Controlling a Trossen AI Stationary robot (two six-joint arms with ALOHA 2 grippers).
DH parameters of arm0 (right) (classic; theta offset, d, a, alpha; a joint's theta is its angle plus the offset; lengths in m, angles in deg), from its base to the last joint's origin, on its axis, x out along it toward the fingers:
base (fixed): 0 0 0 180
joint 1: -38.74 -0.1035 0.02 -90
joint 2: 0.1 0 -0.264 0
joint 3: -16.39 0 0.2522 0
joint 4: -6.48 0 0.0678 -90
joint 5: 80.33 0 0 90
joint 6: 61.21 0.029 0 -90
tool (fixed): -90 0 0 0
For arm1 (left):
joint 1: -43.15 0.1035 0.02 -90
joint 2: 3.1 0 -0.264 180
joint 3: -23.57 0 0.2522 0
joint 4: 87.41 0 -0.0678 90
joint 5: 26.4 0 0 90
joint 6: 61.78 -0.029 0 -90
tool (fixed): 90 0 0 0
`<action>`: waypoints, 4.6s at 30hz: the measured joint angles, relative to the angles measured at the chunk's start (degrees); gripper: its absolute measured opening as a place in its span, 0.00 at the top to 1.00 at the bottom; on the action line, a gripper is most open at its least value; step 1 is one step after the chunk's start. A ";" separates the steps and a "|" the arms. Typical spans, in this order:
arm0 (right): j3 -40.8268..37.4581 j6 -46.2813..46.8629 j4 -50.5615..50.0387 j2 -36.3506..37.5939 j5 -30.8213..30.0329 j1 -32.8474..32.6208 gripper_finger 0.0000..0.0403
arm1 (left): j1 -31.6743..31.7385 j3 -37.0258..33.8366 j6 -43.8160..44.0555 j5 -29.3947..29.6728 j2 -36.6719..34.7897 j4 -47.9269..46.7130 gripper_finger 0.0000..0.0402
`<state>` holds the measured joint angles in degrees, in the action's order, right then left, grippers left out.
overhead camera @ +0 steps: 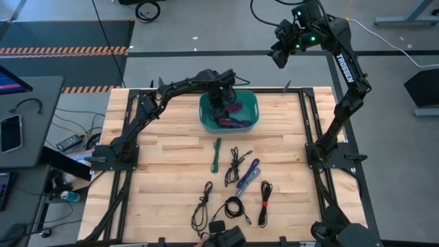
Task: Pick and place USB-C Cables
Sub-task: Put the pink charger cable into the light blue bin, then put the black charger cable into the light blue bin
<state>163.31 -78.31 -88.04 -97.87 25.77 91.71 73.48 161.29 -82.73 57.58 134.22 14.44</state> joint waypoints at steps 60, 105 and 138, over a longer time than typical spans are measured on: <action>-13.70 23.11 -9.25 3.19 3.77 -44.80 0.61 | -23.78 -0.09 41.03 43.40 -40.69 -25.60 0.46; -63.43 143.60 39.23 -9.34 -9.99 -87.03 0.32 | -13.71 -0.04 22.63 42.17 -42.93 -25.52 0.46; -63.49 123.99 33.94 1.44 -16.67 -81.13 0.93 | -13.73 -0.04 21.75 42.13 -42.87 -25.58 0.46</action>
<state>99.82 45.68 -54.10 -96.44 9.10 10.57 59.75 161.25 -60.98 99.71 91.35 -11.15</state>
